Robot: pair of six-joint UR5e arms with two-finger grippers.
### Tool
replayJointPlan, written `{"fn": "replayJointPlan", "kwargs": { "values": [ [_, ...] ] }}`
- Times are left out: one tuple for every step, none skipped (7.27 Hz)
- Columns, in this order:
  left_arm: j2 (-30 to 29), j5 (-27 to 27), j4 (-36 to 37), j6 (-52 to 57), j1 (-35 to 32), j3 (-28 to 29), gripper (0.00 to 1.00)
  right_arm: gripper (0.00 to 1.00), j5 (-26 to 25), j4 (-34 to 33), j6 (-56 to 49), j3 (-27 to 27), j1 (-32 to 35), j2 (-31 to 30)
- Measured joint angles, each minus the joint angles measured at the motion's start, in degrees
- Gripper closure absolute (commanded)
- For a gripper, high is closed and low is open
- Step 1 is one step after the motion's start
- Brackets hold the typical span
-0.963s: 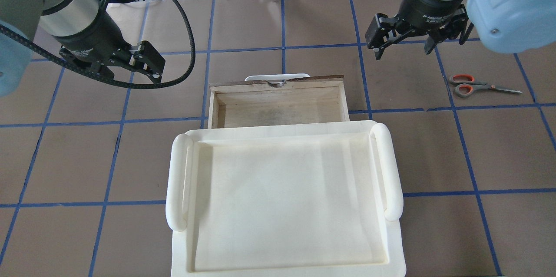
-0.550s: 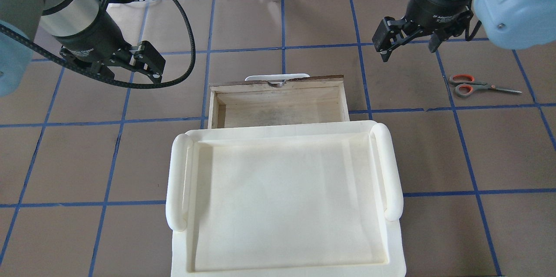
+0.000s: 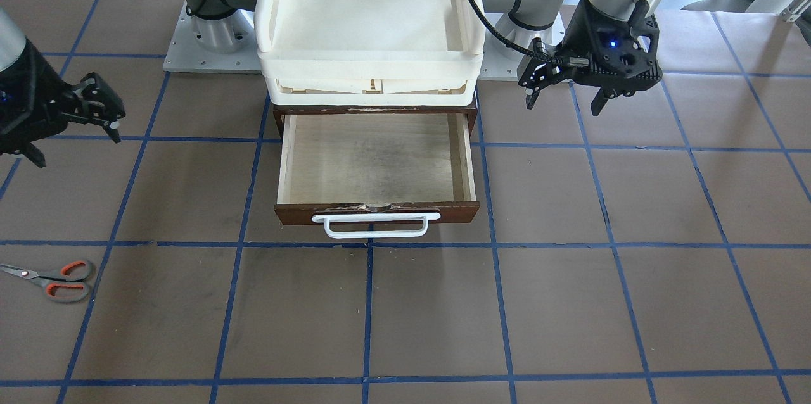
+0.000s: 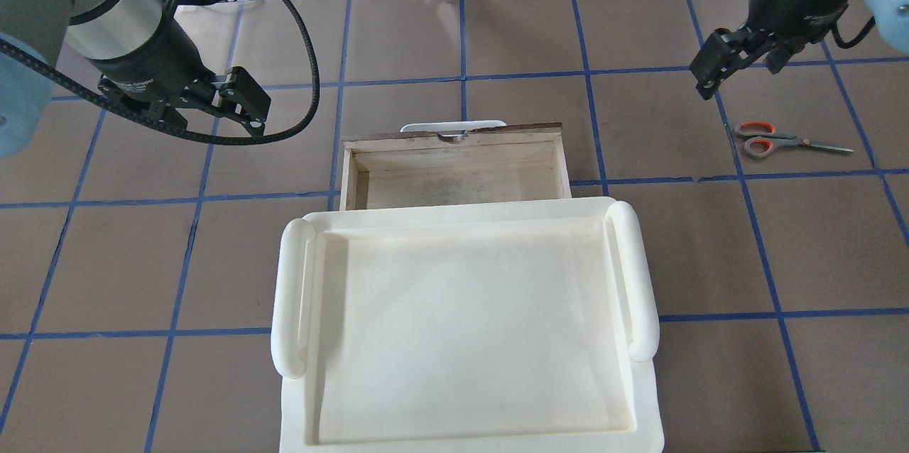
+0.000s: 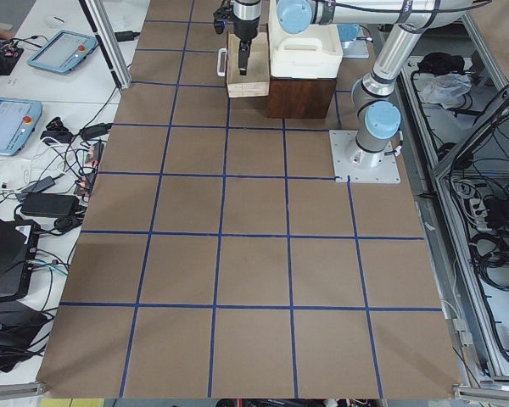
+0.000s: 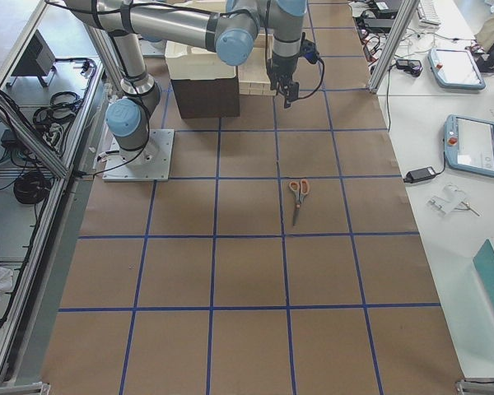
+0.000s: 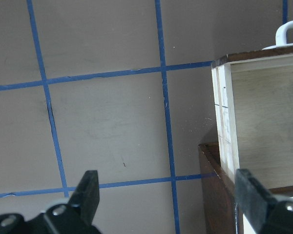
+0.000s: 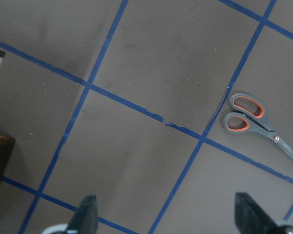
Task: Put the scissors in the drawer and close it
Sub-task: 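Move the right gripper over the grey-and-orange scissors, then lower the right gripper, grasp the scissors by the handles, lift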
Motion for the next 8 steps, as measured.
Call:
{"fn": "replayJointPlan", "kwargs": {
  "values": [
    [0.00, 0.02, -0.01, 0.00, 0.00, 0.00, 0.00, 0.00, 0.13, -1.13, -10.13, 0.03, -4.31, 2.45],
    [0.00, 0.01, -0.02, 0.00, 0.00, 0.00, 0.00, 0.00, 0.06, -4.09, -19.73, 0.04, -7.61, 5.65],
    [-0.01, -0.01, -0.02, 0.00, 0.00, 0.00, 0.00, 0.00, 0.00, -8.30, -29.33, 0.05, -10.05, 9.46],
    [-0.01, 0.01, -0.02, 0.00, 0.00, 0.00, 0.00, 0.00, 0.15, -12.15, -37.86, 0.07, -11.49, 13.22],
    [0.00, 0.00, 0.00, 0.00, 0.00, 0.00, 0.00, 0.00, 0.31, -15.84, -45.88, 0.11, -12.39, 16.75],
    [0.00, -0.01, 0.03, 0.00, 0.00, 0.00, 0.00, 0.02, 0.41, -19.61, -52.66, 0.12, -13.02, 19.85],
    [0.00, 0.01, 0.04, 0.00, 0.00, 0.00, 0.00, 0.04, 0.43, -23.39, -58.38, 0.16, -13.31, 22.68],
    [0.00, 0.02, 0.03, 0.00, 0.00, 0.00, 0.00, 0.05, 0.43, -26.47, -62.45, 0.20, -13.45, 25.01]
  ]
}}
